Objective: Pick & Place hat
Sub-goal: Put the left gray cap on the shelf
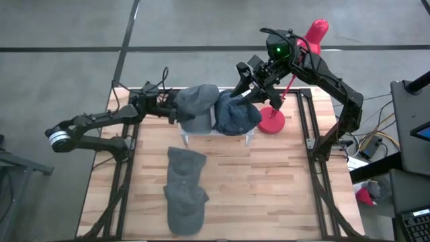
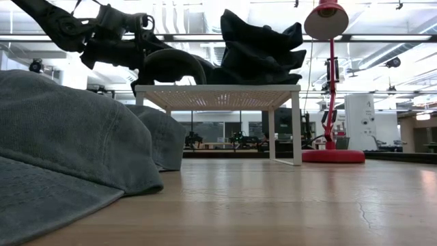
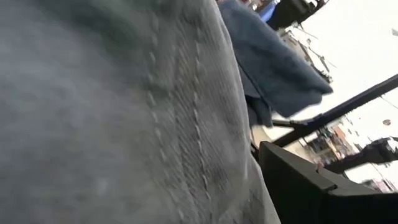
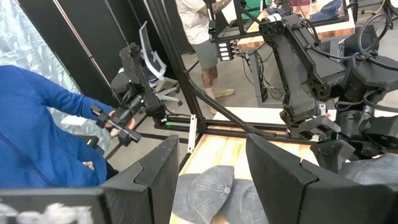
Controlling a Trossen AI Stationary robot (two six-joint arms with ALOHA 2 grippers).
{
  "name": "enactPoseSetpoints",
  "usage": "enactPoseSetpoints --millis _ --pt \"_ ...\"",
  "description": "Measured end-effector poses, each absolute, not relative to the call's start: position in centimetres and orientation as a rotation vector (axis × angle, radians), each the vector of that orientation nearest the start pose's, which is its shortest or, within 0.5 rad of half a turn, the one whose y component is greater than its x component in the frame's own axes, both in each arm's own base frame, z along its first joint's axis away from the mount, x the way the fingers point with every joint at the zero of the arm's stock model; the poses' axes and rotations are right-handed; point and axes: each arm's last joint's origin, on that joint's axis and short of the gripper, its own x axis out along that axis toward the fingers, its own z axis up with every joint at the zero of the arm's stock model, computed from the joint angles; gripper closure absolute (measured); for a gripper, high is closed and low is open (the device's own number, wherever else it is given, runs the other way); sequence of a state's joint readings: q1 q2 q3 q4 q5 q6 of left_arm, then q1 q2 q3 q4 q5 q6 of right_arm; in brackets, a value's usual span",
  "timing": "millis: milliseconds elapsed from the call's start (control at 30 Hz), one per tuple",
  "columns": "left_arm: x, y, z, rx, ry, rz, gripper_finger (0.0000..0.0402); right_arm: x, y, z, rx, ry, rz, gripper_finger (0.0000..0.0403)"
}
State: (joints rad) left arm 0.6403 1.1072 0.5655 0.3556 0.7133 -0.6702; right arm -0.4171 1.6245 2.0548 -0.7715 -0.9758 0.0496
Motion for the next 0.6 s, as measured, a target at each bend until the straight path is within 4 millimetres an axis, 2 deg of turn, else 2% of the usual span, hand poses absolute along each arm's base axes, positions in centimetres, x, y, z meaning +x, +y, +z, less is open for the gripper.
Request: enactPoseSetpoints --millis 600 --pt "18.9 12.82 24.25 -0.801 0.224 -0.064 0.0172 29.4 -10.41 49.57 0.273 0.28 0.546 0.022"
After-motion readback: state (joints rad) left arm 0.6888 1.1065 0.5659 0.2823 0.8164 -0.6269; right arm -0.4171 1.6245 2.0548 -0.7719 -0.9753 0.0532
